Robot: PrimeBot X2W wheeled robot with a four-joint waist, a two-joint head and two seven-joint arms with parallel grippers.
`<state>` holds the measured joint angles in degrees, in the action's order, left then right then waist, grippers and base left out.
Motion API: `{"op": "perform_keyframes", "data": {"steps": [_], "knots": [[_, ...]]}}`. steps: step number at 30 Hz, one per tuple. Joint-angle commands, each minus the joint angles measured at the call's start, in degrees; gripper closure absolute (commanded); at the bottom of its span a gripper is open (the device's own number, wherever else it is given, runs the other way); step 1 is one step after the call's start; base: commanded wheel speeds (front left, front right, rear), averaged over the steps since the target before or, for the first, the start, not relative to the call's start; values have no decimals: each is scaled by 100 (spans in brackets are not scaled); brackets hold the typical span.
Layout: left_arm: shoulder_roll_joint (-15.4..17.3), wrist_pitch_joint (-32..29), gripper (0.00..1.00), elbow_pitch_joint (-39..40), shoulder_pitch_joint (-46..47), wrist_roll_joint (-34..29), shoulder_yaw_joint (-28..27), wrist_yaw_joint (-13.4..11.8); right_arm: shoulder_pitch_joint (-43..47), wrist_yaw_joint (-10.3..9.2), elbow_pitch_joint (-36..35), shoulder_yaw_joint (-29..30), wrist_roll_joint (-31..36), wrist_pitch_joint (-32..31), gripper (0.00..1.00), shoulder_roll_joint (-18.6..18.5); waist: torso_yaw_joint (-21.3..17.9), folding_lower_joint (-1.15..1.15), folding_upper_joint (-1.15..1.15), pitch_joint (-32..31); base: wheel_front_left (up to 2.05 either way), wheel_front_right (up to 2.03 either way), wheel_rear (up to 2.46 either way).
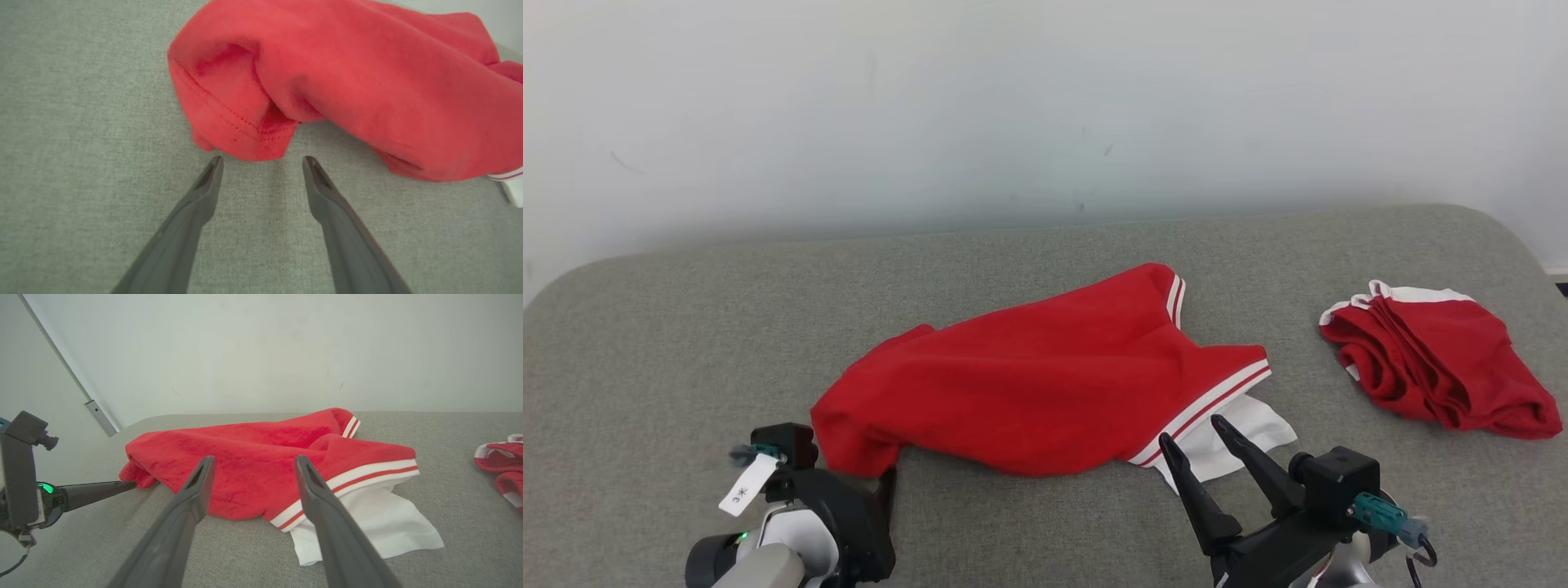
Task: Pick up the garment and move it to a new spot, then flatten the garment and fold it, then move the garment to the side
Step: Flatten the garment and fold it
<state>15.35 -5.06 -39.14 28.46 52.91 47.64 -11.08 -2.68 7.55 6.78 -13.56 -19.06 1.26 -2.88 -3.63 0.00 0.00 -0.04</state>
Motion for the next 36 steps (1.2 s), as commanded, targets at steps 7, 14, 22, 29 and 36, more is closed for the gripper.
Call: {"op": "perform_keyframes", "data": {"steps": [7, 14, 22, 29, 36], "knots": [[-58, -77, 0, -393, 173, 62, -6, -57, -36, -14, -48, -5, 82, -35, 0, -6, -124, 0, 0, 85, 0, 0, 0], [-180, -56, 7, -618, 323, 152, -60, 147, -87, -14, -80, 25, 101, -47, 0, -6, -201, 0, 0, 193, 0, 0, 0], [-257, 333, 100, -853, 466, 194, -182, 280, -112, -14, -90, 45, 117, -46, 0, -7, -216, 0, 0, 239, 0, 0, 0], [-146, 762, 100, -475, 635, 168, -291, 510, -43, -14, -53, 130, 43, 14, 0, -6, -16, 0, 0, 223, 0, 0, 0], [130, 759, 100, 815, 1071, -99, -284, 344, -13, -14, -1, 76, -38, 63, 0, -8, 149, 0, 0, 140, 0, 0, 0]]}}
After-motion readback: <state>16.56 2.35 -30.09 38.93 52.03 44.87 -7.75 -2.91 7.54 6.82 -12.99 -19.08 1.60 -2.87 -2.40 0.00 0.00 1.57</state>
